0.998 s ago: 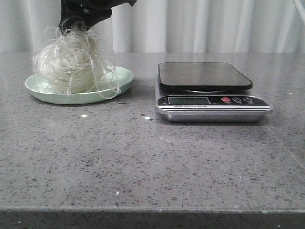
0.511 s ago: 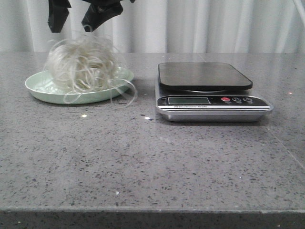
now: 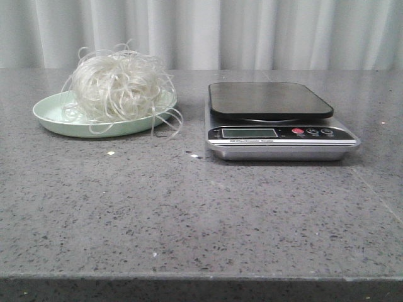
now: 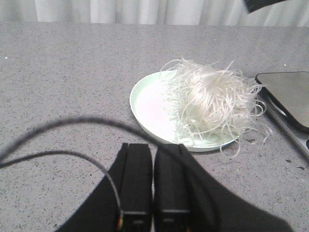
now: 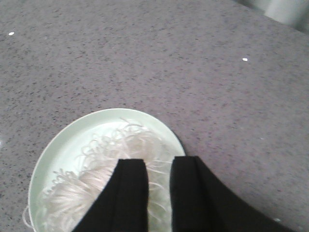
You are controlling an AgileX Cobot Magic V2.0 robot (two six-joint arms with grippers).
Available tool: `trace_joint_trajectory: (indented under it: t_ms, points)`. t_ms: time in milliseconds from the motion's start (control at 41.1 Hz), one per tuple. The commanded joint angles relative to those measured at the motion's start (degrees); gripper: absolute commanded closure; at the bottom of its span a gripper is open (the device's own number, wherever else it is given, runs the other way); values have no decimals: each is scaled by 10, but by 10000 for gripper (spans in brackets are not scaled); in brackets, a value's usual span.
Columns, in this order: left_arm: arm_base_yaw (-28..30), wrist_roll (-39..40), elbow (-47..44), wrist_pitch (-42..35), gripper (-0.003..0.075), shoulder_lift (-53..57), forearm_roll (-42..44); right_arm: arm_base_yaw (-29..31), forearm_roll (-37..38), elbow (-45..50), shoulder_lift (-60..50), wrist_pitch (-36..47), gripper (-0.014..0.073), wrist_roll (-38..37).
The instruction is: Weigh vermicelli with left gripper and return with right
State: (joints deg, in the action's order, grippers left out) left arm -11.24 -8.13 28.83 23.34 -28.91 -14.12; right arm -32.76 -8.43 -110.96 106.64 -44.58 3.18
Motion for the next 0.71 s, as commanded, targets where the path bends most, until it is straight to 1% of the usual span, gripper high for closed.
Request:
trace_joint_trajectory:
  t_ms: [0, 24, 170, 292, 414, 681]
  points:
    - [0, 6, 14, -42, 584, -2, -9, 29, 3, -21, -55, 1, 451, 2]
    - [0, 6, 14, -42, 584, -2, -9, 35, 3, -21, -59, -6, 439, 2]
    - [0, 6, 14, -42, 584, -2, -9, 79, 5, -18, -91, -44, 442, 2]
    - [0, 6, 14, -42, 584, -2, -9, 105, 24, 18, -135, -37, 442, 2]
    - [0, 6, 14, -42, 584, -2, -9, 120, 45, 97, -197, 4, 442, 2]
    - [0, 6, 14, -42, 584, -2, -9, 132, 48, 361, -367, 144, 442, 2]
